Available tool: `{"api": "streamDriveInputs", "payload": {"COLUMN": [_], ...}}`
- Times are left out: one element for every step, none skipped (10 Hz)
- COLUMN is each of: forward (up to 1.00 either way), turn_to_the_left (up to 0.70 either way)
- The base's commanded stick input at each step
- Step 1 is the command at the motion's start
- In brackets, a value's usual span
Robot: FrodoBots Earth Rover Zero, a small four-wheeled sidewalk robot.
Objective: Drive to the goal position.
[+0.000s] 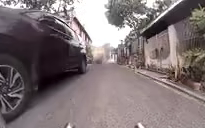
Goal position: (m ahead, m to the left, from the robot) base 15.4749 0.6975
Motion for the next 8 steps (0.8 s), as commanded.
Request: {"api": "streamDriveInputs", "payload": {"forward": [0.15, 0.15, 0.15, 0.15, 0.15, 0.15, 0.15, 0.16], "turn_to_the_left": [0.00, 0.00, 0.00, 0.00, 0.00, 0.00, 0.00, 0.00]}}
